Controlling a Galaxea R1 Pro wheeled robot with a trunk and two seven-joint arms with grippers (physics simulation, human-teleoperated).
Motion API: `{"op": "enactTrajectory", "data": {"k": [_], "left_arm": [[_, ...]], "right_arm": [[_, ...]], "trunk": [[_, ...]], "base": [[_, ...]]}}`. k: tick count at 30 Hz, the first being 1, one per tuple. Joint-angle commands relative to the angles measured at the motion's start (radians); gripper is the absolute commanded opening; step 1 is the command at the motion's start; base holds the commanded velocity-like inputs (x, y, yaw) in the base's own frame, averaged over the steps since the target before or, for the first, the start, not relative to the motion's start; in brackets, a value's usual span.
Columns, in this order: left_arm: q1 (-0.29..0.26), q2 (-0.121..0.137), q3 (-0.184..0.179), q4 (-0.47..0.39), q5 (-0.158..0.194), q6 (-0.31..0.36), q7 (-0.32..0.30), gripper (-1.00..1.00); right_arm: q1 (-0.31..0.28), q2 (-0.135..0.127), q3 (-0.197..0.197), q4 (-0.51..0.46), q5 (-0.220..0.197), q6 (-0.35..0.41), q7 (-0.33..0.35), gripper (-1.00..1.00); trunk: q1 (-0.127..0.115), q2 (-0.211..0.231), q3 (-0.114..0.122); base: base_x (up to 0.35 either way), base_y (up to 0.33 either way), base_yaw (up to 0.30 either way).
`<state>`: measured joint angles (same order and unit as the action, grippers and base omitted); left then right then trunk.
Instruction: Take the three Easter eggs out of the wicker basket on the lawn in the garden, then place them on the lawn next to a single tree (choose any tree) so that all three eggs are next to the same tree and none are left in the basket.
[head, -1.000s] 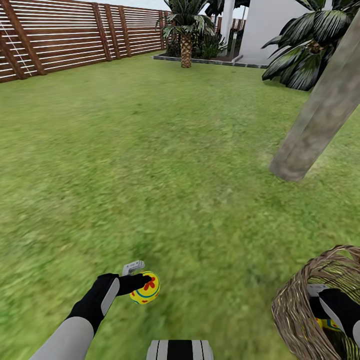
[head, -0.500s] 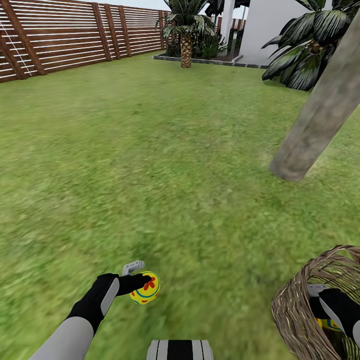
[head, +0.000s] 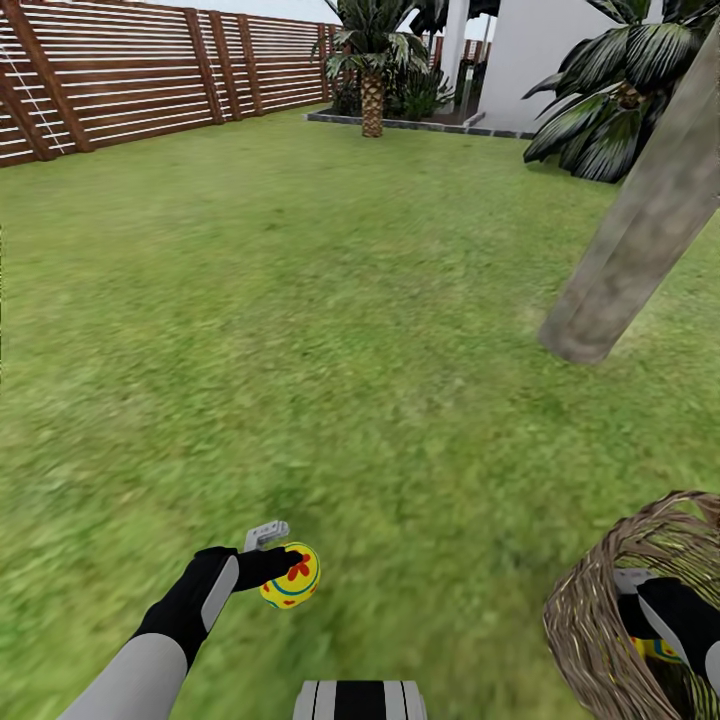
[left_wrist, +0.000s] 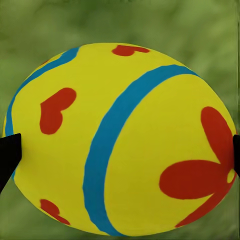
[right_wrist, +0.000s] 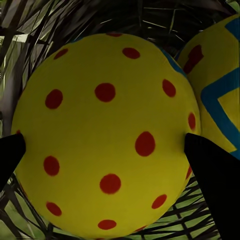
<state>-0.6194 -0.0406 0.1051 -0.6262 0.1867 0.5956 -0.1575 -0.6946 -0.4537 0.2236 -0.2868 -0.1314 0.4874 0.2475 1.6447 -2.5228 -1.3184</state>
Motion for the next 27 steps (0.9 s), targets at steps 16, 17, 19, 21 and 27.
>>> {"op": "enactTrajectory", "data": {"k": [16,17,19,21,27], "left_arm": [[0.000,-0.004,0.005,0.011,-0.003,0.006,-0.004,-1.00],[0.000,-0.004,0.005,0.011,-0.003,0.006,-0.004,-1.00],[0.000,-0.004,0.005,0.011,-0.003,0.006,-0.004,-1.00],[0.000,-0.004,0.005,0.011,-0.003,0.006,-0.004,-1.00],[0.000,-0.007,0.005,0.011,-0.003,0.006,-0.004,-1.00]], "right_arm": [[0.000,0.016,0.008,0.000,-0.007,0.007,-0.004,-1.00],[0.000,0.017,0.008,0.000,-0.007,0.007,-0.004,-1.00],[0.000,0.017,0.008,0.000,-0.007,0.007,-0.004,-1.00],[0.000,0.017,0.008,0.000,-0.007,0.007,-0.004,-1.00],[0.000,0.017,0.008,0.000,-0.007,0.008,-0.005,-1.00]], "trunk": [[-0.007,0.003,0.061],[-0.008,0.004,0.065],[-0.009,0.004,0.073],[-0.010,0.005,0.081],[-0.012,0.006,0.104]], "base": [[0.000,0.000,0.000],[0.000,0.000,0.000],[0.000,0.000,0.000],[0.000,0.000,0.000],[0.000,0.000,0.000]]}}
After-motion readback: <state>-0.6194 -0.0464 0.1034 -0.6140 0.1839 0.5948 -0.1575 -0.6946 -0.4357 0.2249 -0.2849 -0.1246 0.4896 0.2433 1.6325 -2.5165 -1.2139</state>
